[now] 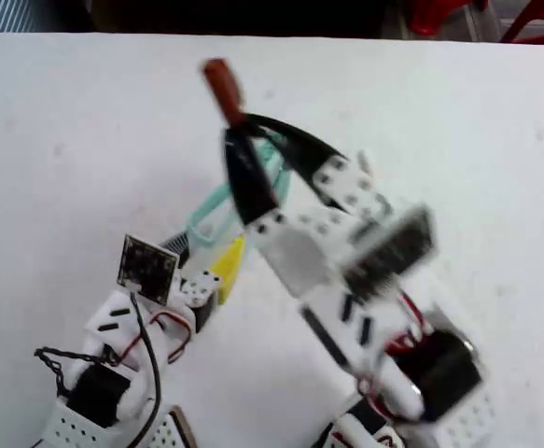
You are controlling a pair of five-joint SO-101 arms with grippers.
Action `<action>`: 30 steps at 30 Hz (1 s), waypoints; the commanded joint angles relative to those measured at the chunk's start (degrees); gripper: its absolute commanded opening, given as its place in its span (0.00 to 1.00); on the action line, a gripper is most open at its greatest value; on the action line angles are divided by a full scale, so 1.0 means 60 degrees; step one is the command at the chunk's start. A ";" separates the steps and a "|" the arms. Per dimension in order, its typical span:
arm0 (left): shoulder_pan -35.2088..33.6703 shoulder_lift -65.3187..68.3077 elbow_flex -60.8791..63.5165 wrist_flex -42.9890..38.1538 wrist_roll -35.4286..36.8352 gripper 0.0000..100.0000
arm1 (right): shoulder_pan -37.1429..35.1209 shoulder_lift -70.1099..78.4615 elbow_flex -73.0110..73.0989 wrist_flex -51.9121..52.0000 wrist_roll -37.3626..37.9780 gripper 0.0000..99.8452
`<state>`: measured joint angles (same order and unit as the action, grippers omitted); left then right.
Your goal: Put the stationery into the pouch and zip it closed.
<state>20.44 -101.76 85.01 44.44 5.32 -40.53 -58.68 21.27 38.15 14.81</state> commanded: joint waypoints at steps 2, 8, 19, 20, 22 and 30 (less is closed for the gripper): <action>0.0154 0.0037 -0.0029 0.0117 -0.0029 0.18 | -0.1018 0.2059 -0.1509 -0.0022 -0.0029 0.02; 0.0139 0.0037 -0.0044 0.0103 -0.0044 0.18 | -0.1121 0.2908 -0.1582 -0.0066 -0.0044 0.02; 0.0110 0.0037 -0.0044 0.0103 -0.0029 0.18 | -0.0828 0.2630 -0.0791 0.0022 -0.0044 0.02; 0.0110 0.0037 -0.0044 0.0103 -0.0029 0.18 | -0.0769 0.2440 -0.0645 0.0022 -0.0044 0.02; 0.0110 0.0037 -0.0044 0.0103 -0.0029 0.18 | -0.0755 0.1971 -0.0322 0.0022 -0.0029 0.02; 0.0110 0.0037 -0.0044 0.0088 -0.0029 0.18 | -0.0535 0.0359 0.0630 0.1282 0.0029 0.02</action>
<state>20.53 -101.76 85.01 44.44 5.32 -45.54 -52.44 24.35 42.55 14.81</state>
